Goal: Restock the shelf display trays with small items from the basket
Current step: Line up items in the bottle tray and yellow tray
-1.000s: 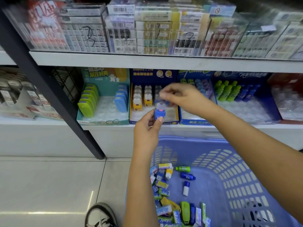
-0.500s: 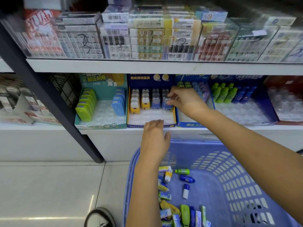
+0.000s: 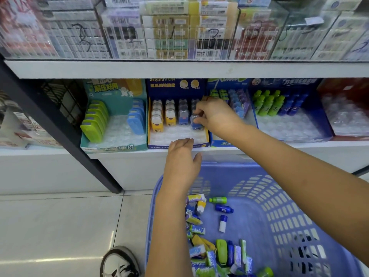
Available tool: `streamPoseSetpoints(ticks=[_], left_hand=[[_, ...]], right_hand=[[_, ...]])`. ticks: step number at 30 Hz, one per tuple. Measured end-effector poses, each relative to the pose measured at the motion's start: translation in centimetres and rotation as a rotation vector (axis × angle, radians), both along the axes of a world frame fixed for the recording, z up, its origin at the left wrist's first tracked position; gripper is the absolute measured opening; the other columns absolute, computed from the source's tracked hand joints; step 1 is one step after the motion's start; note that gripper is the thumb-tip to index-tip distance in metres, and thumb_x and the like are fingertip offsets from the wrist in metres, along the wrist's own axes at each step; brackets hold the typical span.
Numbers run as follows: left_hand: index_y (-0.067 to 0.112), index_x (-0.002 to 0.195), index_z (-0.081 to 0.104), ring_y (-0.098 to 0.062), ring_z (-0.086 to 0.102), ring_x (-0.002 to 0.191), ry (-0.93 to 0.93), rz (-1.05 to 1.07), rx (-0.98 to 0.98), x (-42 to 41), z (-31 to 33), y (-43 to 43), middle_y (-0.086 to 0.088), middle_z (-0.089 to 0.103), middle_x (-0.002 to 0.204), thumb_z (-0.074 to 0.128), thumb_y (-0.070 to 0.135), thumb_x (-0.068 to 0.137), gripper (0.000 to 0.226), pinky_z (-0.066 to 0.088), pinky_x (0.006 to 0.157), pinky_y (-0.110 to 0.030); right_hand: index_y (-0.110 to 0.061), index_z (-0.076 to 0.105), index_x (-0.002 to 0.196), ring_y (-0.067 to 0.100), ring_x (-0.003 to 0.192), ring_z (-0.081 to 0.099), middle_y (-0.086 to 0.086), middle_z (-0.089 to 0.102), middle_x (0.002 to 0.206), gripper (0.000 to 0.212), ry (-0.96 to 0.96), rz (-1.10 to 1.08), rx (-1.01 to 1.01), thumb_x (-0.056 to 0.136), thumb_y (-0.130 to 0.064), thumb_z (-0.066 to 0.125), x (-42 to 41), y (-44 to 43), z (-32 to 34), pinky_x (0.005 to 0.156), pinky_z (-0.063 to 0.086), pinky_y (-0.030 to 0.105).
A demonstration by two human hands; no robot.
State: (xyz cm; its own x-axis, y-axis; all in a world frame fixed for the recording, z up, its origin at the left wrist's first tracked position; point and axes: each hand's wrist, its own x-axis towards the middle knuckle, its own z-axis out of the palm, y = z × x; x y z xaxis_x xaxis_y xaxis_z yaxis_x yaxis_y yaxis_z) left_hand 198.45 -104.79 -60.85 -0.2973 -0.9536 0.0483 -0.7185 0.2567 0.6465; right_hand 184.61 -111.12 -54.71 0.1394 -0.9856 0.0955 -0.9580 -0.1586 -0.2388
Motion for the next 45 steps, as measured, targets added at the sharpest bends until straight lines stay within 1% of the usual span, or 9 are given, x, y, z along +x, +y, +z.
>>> streamPoseSetpoints(ticks=[9,12,15,19,22,25,28,37,45], left_hand=[[0.009,0.145,0.037,-0.02,0.024,0.141,-0.04,-0.027,-0.002,0.1,-0.2,0.2,-0.006,0.036,0.15,0.05,0.024,0.097,0.052,0.006,0.116,-0.024],[0.008,0.137,0.048,-0.019,0.037,0.133,0.112,0.021,-0.08,-0.1,0.0,1.3,-0.005,0.048,0.141,0.051,0.02,0.096,0.043,0.023,0.11,-0.023],[0.013,0.111,0.065,-0.016,0.06,0.096,0.298,0.17,-0.178,-0.9,-0.7,3.2,-0.002,0.065,0.104,0.052,0.019,0.094,0.022,0.048,0.081,-0.028],[0.013,0.077,0.057,-0.031,0.061,0.074,0.095,0.15,0.136,-2.1,-4.7,4.5,-0.008,0.06,0.07,0.051,0.016,0.092,0.017,0.036,0.058,-0.031],[0.005,0.085,0.065,-0.035,0.063,0.09,-0.047,0.064,0.353,-2.6,-8.9,5.5,-0.02,0.069,0.089,0.05,0.009,0.09,0.017,0.044,0.07,-0.035],[0.005,0.112,0.065,-0.034,0.061,0.106,-0.145,0.039,0.484,-3.1,-12.6,6.5,-0.019,0.067,0.111,0.047,0.008,0.09,0.028,0.047,0.085,-0.036],[0.008,0.129,0.055,-0.031,0.058,0.113,-0.167,0.084,0.564,-3.5,-15.2,6.7,-0.015,0.061,0.125,0.046,0.009,0.093,0.037,0.048,0.093,-0.034],[0.009,0.12,0.054,-0.029,0.058,0.114,-0.334,0.287,0.575,-5.2,-18.9,6.9,-0.012,0.06,0.12,0.042,0.024,0.098,0.03,0.047,0.09,-0.037],[0.007,0.12,0.051,-0.028,0.056,0.116,-0.454,0.268,0.596,-5.5,-19.4,5.5,-0.012,0.059,0.124,0.065,0.034,0.085,0.046,0.048,0.09,-0.036]], right_hand=[[-0.001,0.06,0.093,0.028,0.083,0.051,0.014,0.053,0.094,0.01,0.232,-0.038,0.101,0.09,-0.01,0.055,0.3,-1.0,0.9,0.062,0.034,0.026],[-0.002,0.06,0.107,0.03,0.088,0.055,0.016,0.051,0.114,0.019,0.335,0.004,0.066,0.089,-0.004,0.055,0.3,0.5,0.8,0.067,0.044,0.03],[-0.008,0.052,0.121,0.031,0.088,0.059,0.013,0.044,0.123,0.035,0.063,0.038,-0.18,0.088,-0.015,0.06,-0.6,5.1,-1.2,0.074,0.051,0.037],[-0.013,0.054,0.105,0.026,0.084,0.058,0.008,0.056,0.104,0.022,-0.171,-0.046,-0.039,0.088,-0.026,0.06,-2.6,11.4,-8.0,0.073,0.048,0.037],[-0.01,0.061,0.11,0.027,0.106,0.057,0.011,0.058,0.114,0.025,-0.002,-0.113,0.417,0.089,-0.023,0.058,-4.1,13.5,-14.9,0.089,0.045,0.033],[-0.009,0.061,0.117,0.028,0.113,0.054,0.015,0.058,0.121,0.031,0.036,-0.062,0.603,0.088,-0.012,0.053,-4.8,14.5,-20.6,0.093,0.042,0.033],[-0.002,0.06,0.115,0.029,0.114,0.053,0.017,0.059,0.12,0.036,-0.042,-0.023,0.649,0.082,0.001,0.046,-4.4,14.6,-24.4,0.091,0.037,0.032],[-0.018,0.037,0.142,0.026,0.131,0.034,0.008,0.036,0.142,0.053,-0.149,-0.009,0.607,0.091,-0.007,0.043,-3.5,14.9,-29.1,0.103,0.032,0.032],[-0.021,0.034,0.145,0.023,0.143,0.02,0.001,0.024,0.155,0.059,-0.162,0.138,0.608,0.09,-0.003,0.044,-5.0,15.1,-29.4,0.115,0.019,0.036]])
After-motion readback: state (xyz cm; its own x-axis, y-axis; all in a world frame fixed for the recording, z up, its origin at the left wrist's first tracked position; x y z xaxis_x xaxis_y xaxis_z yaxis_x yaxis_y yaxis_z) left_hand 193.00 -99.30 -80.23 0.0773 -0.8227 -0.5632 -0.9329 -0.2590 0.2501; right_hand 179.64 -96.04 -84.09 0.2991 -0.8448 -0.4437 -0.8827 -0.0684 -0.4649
